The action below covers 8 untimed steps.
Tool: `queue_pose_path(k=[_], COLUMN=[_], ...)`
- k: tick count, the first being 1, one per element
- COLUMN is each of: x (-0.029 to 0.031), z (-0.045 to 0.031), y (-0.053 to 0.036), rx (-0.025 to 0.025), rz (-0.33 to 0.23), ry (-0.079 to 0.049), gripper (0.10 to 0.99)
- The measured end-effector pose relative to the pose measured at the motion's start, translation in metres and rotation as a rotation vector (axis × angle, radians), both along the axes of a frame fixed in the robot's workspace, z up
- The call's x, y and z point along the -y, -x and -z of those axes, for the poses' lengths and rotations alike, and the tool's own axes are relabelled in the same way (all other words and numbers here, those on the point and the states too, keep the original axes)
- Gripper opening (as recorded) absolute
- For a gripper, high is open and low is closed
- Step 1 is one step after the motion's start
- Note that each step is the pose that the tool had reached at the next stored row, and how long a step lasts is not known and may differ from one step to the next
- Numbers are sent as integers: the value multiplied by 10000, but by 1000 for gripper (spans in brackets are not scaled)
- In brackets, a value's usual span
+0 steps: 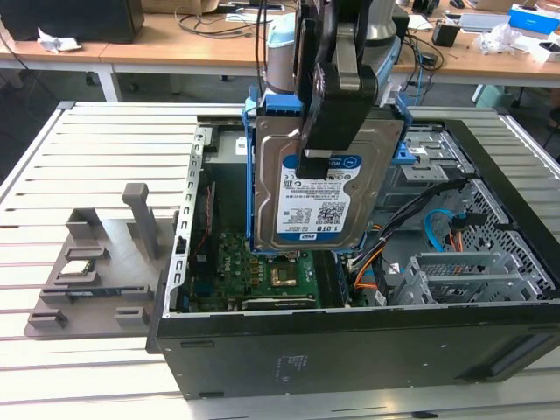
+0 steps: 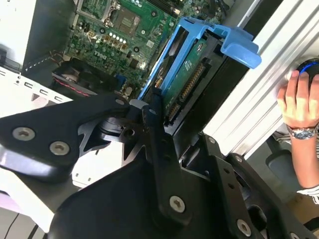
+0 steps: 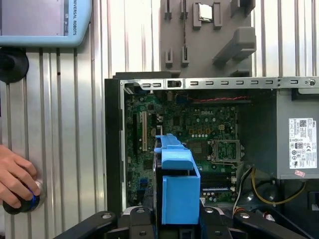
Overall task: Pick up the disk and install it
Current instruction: 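Pick up the disk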
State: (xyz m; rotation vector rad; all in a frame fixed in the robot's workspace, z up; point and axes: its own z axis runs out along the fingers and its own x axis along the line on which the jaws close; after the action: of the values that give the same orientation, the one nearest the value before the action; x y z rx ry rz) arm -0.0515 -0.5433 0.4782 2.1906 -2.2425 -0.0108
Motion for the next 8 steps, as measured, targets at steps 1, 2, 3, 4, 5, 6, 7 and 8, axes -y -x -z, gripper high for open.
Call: queue_pose_path(k=[1,2,3,4,5,6,7,8], x=[32,38,38,38,38,38,39,39], z=[-1,0,0,-1,0,-1,-1,-1], y=[-1,0,0,0,0,-4,-21,-36], rx=[0,0,-1,-1,-1,-1,-1,-1], rz=[-1,0,1,1,1,-1,0,1], ry=[-32,-33,-33,-33,-33,-32,-33,-33], gripper=[361,361,361,361,361,361,361,361])
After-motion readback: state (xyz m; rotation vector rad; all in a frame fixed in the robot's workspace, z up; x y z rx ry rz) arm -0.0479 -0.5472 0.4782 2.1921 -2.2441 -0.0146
